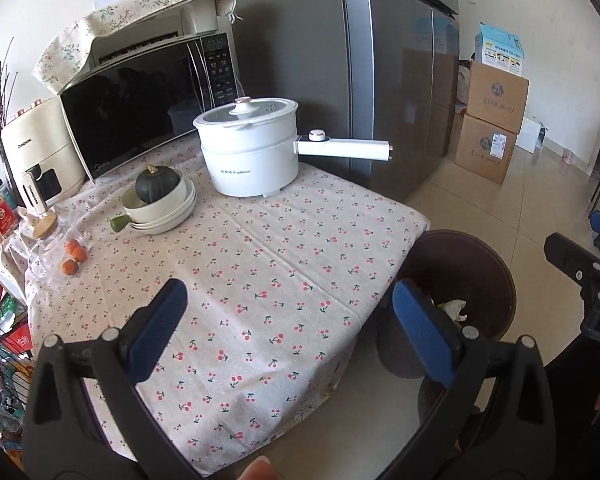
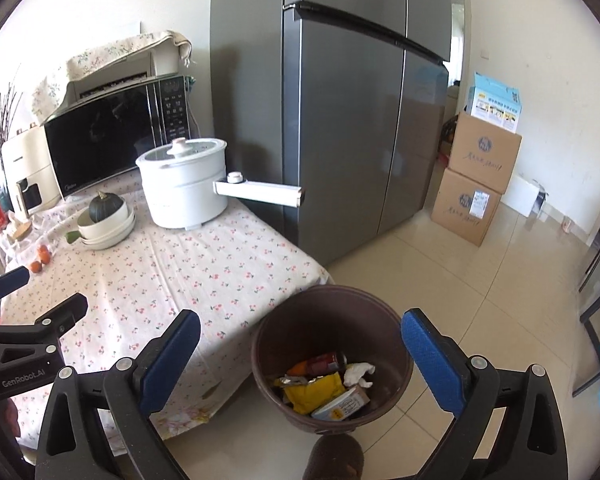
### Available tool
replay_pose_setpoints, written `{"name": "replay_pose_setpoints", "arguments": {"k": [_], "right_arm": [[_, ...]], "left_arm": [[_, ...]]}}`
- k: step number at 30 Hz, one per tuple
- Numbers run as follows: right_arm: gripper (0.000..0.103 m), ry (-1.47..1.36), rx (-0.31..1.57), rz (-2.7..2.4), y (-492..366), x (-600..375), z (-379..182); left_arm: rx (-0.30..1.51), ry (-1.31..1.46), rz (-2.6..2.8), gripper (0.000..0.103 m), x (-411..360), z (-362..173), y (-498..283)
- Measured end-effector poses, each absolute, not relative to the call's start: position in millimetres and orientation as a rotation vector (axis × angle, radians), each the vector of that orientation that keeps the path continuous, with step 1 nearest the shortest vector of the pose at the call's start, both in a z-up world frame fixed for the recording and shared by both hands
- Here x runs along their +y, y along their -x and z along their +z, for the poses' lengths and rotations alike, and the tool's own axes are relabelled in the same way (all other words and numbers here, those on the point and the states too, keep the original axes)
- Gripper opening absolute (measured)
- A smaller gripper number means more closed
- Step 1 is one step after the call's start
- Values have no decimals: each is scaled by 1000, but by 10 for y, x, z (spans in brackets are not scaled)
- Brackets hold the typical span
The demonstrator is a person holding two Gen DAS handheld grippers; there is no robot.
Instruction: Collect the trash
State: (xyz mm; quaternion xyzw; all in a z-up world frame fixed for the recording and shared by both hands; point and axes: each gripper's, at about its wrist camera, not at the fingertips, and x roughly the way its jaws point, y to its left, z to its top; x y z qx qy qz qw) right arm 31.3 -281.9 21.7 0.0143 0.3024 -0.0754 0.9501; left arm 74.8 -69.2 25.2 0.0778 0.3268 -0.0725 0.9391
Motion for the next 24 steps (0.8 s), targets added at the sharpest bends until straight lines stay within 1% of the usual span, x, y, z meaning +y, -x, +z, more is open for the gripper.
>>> {"name": "replay_pose_setpoints", "arguments": {"k": [4,12,24], "right_arm": [[103,-23,585,-165,-200,-2821,355],[103,-9,578,-135,-153,-2759,378],[103,7,563,-35,-184,-2570,377]], "left_arm": [[656,-117,-145,102,-643,323,-680],[626,-78,-87,102,-540,386,-593],[642,-46,-48,102,-424,359,-557]]}}
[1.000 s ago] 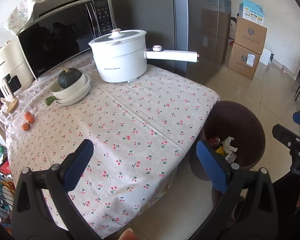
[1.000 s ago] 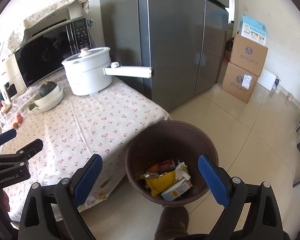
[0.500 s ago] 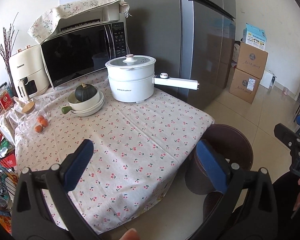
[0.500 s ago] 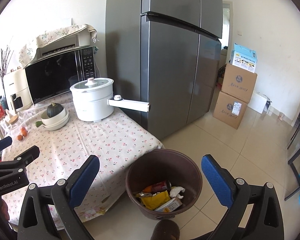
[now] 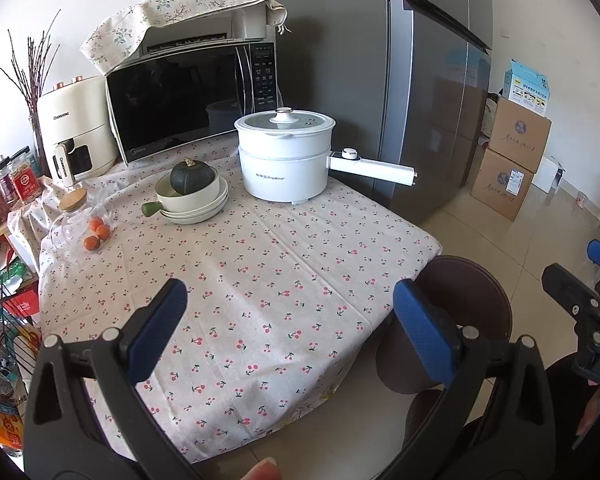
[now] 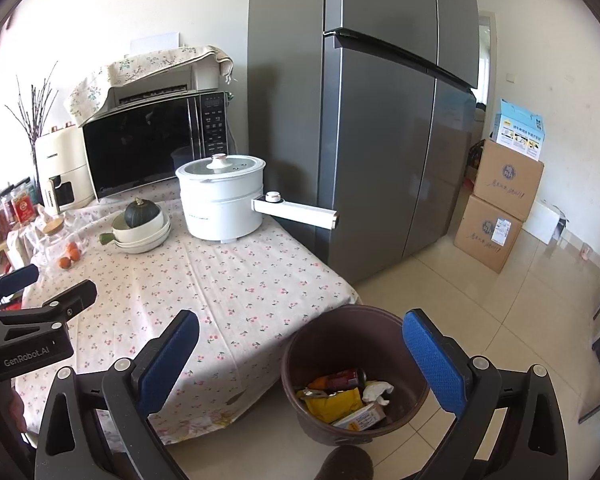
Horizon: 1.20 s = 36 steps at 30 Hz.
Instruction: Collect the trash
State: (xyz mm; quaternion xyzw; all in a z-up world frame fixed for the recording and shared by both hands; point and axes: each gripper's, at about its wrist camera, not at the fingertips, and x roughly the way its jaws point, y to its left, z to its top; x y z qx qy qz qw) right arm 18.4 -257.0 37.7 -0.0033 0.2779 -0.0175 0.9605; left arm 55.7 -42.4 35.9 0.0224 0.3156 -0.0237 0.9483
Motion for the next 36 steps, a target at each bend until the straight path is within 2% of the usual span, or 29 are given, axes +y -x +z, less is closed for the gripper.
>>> {"name": "replay_pose_setpoints", "arguments": {"k": [36], "right_arm": [[103,-6,565,-37,-202,-2585,361]], "left_arm": [[665,-40,-64,102,-457,359,-578]]}}
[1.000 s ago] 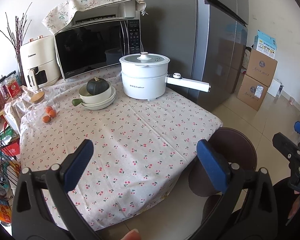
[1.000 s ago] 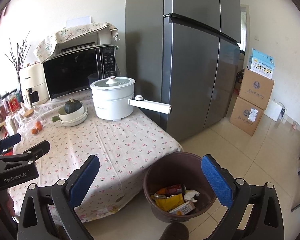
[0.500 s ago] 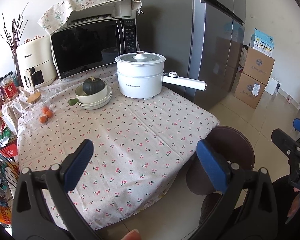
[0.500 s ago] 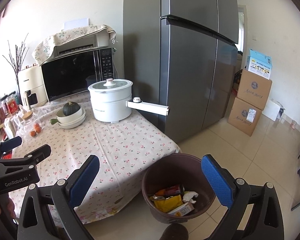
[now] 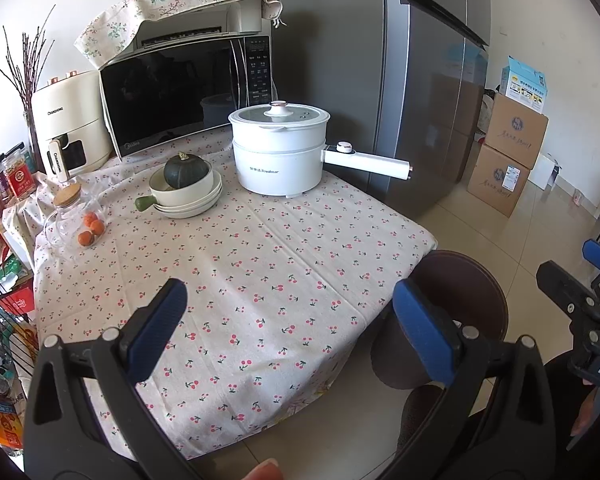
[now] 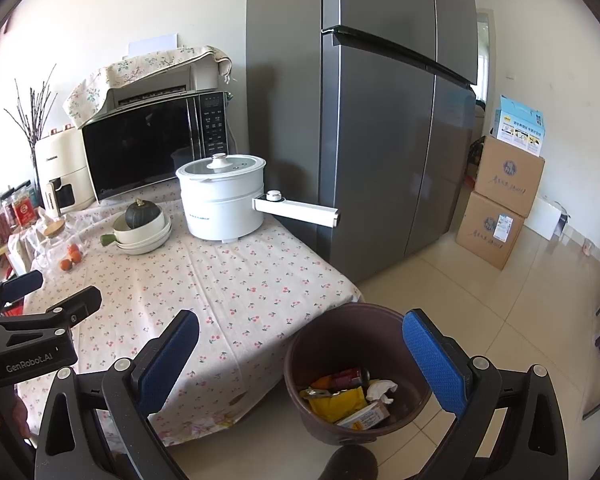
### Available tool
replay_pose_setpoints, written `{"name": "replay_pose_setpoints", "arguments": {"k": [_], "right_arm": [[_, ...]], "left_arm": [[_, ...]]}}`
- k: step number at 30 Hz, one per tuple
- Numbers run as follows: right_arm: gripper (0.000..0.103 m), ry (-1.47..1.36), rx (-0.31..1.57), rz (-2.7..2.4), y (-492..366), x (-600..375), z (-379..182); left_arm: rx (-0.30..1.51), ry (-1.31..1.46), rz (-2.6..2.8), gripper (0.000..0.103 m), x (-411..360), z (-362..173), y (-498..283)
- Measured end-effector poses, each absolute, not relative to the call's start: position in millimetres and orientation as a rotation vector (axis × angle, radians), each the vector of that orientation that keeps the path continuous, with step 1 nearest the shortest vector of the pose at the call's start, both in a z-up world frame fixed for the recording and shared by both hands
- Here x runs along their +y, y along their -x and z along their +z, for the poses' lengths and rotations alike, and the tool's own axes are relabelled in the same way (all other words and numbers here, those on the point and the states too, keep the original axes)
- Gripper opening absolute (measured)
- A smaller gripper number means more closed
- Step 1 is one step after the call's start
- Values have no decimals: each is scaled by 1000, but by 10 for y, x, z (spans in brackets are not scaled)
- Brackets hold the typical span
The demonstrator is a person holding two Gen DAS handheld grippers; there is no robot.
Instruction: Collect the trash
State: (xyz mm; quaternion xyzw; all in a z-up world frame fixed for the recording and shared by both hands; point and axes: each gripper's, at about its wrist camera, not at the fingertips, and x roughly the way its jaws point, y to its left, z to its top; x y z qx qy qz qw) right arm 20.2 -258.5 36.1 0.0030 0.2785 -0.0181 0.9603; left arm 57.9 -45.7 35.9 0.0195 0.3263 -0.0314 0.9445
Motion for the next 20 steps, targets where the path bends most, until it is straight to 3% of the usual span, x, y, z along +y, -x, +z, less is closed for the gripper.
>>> {"name": "replay_pose_setpoints", "arguments": {"k": [20], "right_arm": [[103,-18,577,15,-156,-2553,217]], "left_arm": [[726,-26,-33,102,-379,246,-649]]}}
